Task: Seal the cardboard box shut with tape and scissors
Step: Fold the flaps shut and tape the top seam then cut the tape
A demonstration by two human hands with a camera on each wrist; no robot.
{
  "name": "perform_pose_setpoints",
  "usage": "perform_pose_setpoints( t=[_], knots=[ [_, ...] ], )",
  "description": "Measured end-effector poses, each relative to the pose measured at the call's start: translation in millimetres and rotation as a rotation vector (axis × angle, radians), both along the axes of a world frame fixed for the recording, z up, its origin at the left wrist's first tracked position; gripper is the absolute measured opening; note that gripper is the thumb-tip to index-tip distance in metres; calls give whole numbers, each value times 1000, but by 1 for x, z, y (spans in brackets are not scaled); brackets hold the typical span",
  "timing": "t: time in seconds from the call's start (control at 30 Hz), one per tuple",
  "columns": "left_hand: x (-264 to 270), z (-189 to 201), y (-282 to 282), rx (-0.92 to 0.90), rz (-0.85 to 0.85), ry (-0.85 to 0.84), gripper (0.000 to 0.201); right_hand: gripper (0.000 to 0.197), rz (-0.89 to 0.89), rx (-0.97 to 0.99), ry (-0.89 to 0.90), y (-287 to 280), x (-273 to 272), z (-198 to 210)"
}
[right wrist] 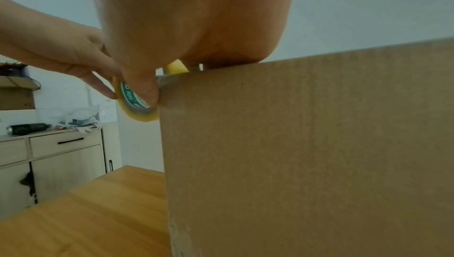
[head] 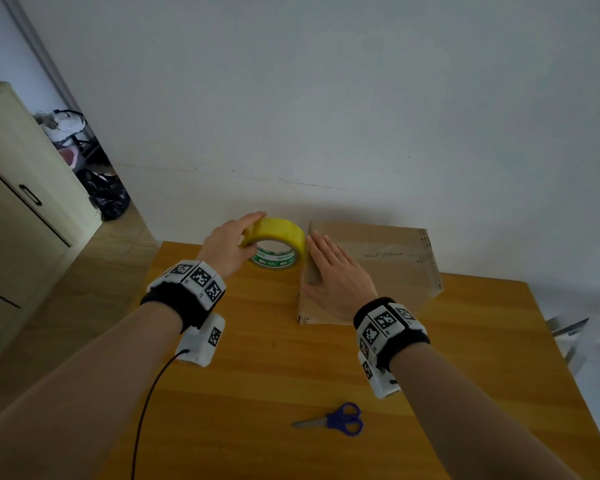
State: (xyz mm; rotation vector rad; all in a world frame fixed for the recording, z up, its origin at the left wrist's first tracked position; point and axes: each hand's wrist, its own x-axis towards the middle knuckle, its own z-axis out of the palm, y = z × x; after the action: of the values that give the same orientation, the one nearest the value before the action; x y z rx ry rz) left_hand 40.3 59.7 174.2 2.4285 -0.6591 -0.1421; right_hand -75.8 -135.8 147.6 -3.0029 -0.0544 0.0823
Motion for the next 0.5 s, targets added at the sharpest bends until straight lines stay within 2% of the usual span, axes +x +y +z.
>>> perform_pose_setpoints(
  t=[0.1, 0.2, 0.3, 0.5],
  knots=[
    [0, -1, 2, -17, -12, -20, 51, 76, -10, 22, 19, 5, 1, 0],
    [1, 0, 6, -27, -20, -33, 43, 65, -93, 169, -13, 6, 2, 6],
    [1, 0, 9, -37, -26, -23, 41, 54, -171, 191, -43, 8, 12, 9],
    [-2, 1, 13, -63, -41, 3, 42, 53, -248, 201, 6, 18, 33, 2]
  ],
)
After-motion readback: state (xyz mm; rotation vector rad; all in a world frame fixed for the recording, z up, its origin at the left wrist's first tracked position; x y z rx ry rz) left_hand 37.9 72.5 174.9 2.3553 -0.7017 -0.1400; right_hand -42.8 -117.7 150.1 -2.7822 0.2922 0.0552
